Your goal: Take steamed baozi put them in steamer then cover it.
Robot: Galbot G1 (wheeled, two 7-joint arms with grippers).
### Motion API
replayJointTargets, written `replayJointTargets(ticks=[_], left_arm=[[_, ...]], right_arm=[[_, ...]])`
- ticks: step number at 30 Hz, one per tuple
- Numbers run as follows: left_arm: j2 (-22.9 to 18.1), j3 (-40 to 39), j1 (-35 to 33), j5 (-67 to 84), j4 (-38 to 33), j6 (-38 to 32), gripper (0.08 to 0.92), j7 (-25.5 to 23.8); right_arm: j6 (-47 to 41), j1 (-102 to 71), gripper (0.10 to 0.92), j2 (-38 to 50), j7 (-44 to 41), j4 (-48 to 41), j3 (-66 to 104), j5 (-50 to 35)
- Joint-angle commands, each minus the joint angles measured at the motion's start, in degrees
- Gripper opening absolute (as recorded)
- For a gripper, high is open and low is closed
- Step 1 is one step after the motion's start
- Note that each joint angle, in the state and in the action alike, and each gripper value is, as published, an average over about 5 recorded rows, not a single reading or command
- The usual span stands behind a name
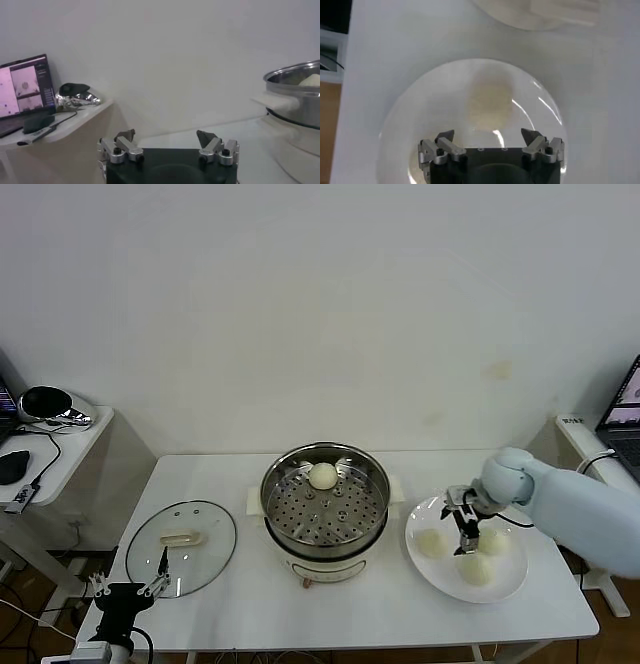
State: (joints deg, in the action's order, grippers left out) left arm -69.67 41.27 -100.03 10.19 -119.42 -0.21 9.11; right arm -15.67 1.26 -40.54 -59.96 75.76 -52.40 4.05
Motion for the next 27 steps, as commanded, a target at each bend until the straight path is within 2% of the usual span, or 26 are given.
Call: replayJointTargets(ticks=[1, 11, 22, 27], left_arm=[[0.1, 0.1, 0.0, 0.0, 0.1, 0.0, 0.823, 0.0], [0.0, 0.1, 0.1, 0.0, 0.3, -0.1, 0.823, -0.1], [-0.3, -0.1, 0.0, -0.1, 0.2, -0.2, 0.823, -0.1], [-0.2, 0.1, -0.1, -0.1, -0.1, -0.1, 0.823, -0.1]], right_arm=[[0.1, -2.6, 0.823, -4.0, 0.4, -3.1, 1.9, 1.1], [-0.2, -3.9, 0.803, -5.2, 0.4, -4.5, 2.7, 2.5], [-0.3, -3.8, 0.635, -4.5, -1.2, -4.2, 3.0, 3.9], [-0.1, -3.1, 0.597, -3.8, -2.1, -3.6, 3.1, 4.0]])
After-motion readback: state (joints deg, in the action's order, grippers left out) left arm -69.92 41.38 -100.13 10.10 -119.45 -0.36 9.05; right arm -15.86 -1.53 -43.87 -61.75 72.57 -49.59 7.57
